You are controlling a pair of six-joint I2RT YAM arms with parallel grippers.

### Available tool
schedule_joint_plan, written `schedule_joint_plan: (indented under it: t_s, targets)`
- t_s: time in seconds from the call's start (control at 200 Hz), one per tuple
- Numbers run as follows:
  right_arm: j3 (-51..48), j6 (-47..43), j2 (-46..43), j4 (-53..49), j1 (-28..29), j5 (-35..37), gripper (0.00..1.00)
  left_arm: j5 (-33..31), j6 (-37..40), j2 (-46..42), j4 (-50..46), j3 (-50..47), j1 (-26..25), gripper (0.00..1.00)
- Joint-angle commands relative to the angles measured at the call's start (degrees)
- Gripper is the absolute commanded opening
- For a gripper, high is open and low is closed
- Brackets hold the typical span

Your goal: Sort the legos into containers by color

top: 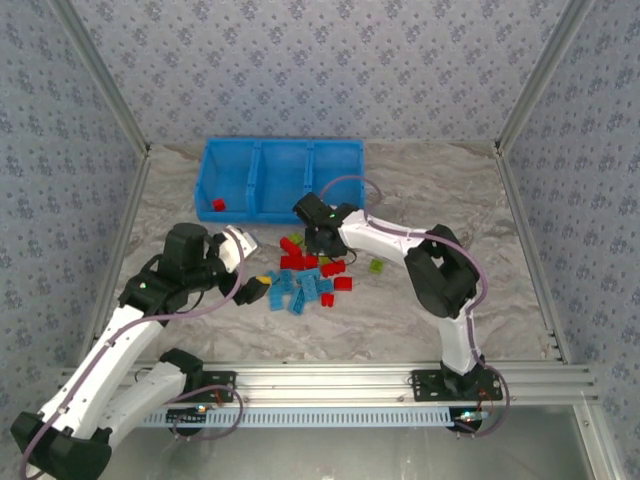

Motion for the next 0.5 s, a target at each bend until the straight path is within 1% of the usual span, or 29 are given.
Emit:
schedule_joint_plan:
  t_s: [0.0, 0.025, 0.08, 0.2, 0.285, 0.3, 0.365, 0.41, 0.495]
  targets:
    - [-2.13, 0.53, -5.86, -1.95, 0.18, 2.66, 0.24, 0.04, 2.51, -0.39, 1.34, 0.23, -0.14, 0.99]
    - [-2.86, 0.57, -7.26, -1.99, 0.31, 3.39, 0.19, -0.08, 2.51, -0.67, 1.47, 0.10, -0.15, 0.99]
    - [-4.18, 0.55, -10.36, -2.00, 0.29, 4.49, 0.14, -0.23, 2.47, -1.62, 2.10, -0.31, -0.15, 0.99]
    - [-4.25, -2.09, -16.14, -2.99, 0.29, 7.02, 0.13, -0.41, 2.26, -3.60, 4.15, -1.63, -0.15, 0.99]
    - [-2.24, -6.29, -18.81, -3.24, 0.27, 9.54, 0.13, -0.29, 1.99, -4.69, 5.58, -2.50, -0.15, 0.99]
    - [-1.87, -8.65, -19.11, -2.94, 0.26, 10.28, 0.13, -0.26, 1.89, -4.83, 5.87, -2.68, -0.15, 0.99]
    - [-0.48, -13.49, -19.22, -0.89, -0.25, 13.79, 0.12, 0.32, 1.81, -5.46, 6.96, -3.29, -0.14, 0.99]
    - [1.39, -15.89, -17.99, -0.06, -1.39, 14.81, 0.12, 0.66, 1.81, -5.77, 7.79, -3.67, -0.15, 0.99]
    - [7.46, -18.19, -12.71, -0.88, -4.77, 11.14, 0.11, 0.72, 2.03, -5.60, 8.61, -4.33, -0.13, 0.99]
